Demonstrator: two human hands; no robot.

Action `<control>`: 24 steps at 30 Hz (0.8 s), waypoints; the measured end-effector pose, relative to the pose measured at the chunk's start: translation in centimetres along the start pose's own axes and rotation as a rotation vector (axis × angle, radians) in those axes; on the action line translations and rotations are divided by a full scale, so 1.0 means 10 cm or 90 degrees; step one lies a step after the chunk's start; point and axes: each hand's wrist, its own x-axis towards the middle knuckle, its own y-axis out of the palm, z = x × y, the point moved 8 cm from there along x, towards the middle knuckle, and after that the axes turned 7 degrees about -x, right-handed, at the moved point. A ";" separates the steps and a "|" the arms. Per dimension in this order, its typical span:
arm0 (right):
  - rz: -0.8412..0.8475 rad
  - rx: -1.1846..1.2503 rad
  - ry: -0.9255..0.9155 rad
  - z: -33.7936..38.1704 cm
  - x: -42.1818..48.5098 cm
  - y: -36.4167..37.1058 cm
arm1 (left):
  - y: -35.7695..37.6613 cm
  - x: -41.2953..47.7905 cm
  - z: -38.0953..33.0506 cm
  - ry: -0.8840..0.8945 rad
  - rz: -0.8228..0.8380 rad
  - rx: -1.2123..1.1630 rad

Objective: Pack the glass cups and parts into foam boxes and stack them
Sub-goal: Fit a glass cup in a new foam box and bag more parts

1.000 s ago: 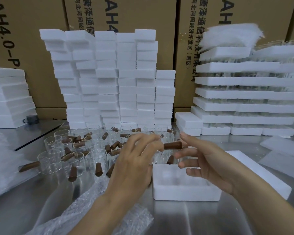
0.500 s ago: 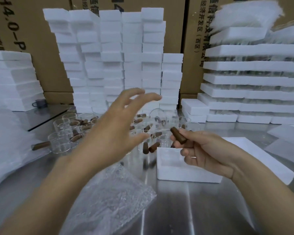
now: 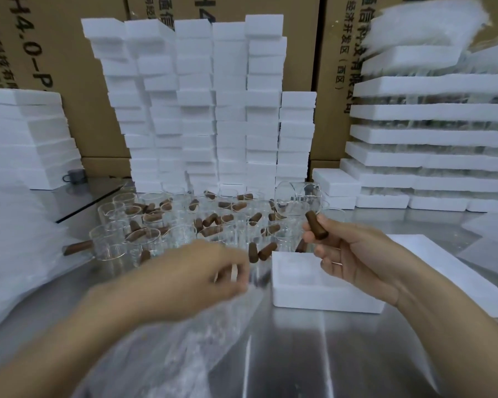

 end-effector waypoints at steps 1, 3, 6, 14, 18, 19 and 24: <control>0.004 0.008 -0.005 0.01 0.00 -0.01 | -0.21 0.04 -0.05 0.017 -0.033 -0.036; 0.017 0.021 -0.017 0.04 0.01 -0.02 | -0.73 0.10 -0.14 0.055 -0.145 -0.042; 0.021 0.035 -0.042 0.09 0.03 -0.05 | -1.41 0.20 -0.18 0.082 -0.335 0.084; -0.085 0.044 -0.150 0.21 -0.02 -0.12 | -0.89 0.30 -0.28 0.217 -0.758 0.088; -0.134 0.026 -0.172 0.26 -0.04 -0.17 | -0.26 0.49 -0.29 0.301 -0.717 0.116; -0.140 0.019 -0.171 0.27 -0.04 -0.19 | -0.14 0.53 -0.30 0.313 -0.691 0.132; -0.164 -0.127 -0.175 0.25 -0.03 -0.24 | -0.07 0.58 -0.07 0.207 -0.677 -0.111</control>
